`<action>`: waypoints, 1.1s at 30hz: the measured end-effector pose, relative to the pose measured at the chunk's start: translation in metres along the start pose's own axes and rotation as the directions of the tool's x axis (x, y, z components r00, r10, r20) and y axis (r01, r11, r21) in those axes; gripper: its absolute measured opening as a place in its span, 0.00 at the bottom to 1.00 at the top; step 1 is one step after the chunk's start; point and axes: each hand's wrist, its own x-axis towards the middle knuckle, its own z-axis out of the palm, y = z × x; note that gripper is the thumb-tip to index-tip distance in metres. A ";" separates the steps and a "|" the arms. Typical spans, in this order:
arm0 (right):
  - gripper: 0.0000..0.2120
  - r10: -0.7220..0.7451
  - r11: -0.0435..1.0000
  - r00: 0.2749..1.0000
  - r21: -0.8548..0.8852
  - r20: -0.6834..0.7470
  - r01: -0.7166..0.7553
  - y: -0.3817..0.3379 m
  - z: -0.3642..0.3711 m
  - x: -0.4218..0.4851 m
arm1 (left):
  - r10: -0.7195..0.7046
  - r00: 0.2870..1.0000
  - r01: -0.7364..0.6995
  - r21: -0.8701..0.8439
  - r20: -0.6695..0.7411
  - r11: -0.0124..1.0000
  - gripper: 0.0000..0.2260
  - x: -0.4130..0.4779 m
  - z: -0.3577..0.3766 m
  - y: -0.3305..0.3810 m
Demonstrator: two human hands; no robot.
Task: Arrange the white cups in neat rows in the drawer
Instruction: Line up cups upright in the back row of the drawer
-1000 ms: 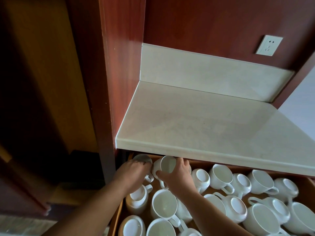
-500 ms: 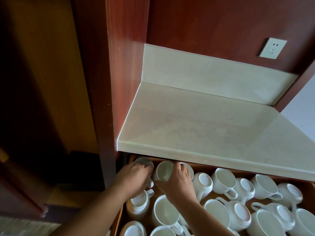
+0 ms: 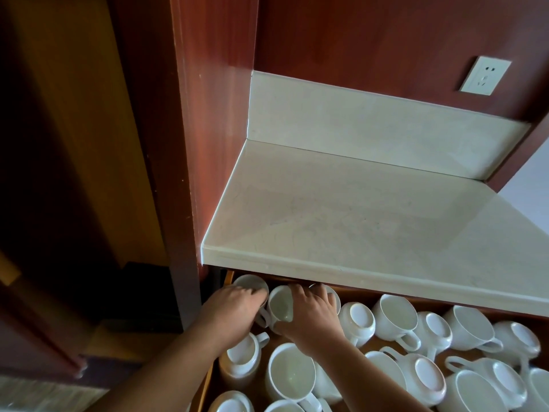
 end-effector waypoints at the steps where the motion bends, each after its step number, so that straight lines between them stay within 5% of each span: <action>1: 0.39 -0.012 1.000 1.000 -0.011 0.002 0.012 0.002 0.000 0.001 | -0.006 1.000 0.006 0.005 0.012 1.000 0.16 0.001 -0.001 0.000; 14: 0.34 -0.054 0.999 0.997 -0.012 -0.052 0.053 0.050 -0.007 -0.016 | -0.056 0.997 0.053 0.041 0.059 0.998 0.11 0.009 -0.002 0.004; 19: 0.39 0.046 0.999 0.999 0.010 0.020 -0.046 0.077 -0.010 -0.014 | 0.126 0.987 -0.127 -0.005 -0.097 0.992 0.16 0.009 0.003 0.024; 26: 0.38 0.088 0.995 0.995 -0.044 0.040 -0.086 0.076 -0.010 -0.006 | 0.185 0.983 -0.185 0.056 0.019 0.981 0.01 0.023 0.016 0.046; 33: 0.38 0.065 0.998 0.997 0.017 0.033 -0.066 0.088 -0.006 -0.002 | 0.155 0.987 -0.158 0.091 0.037 0.983 0.06 0.028 0.020 0.052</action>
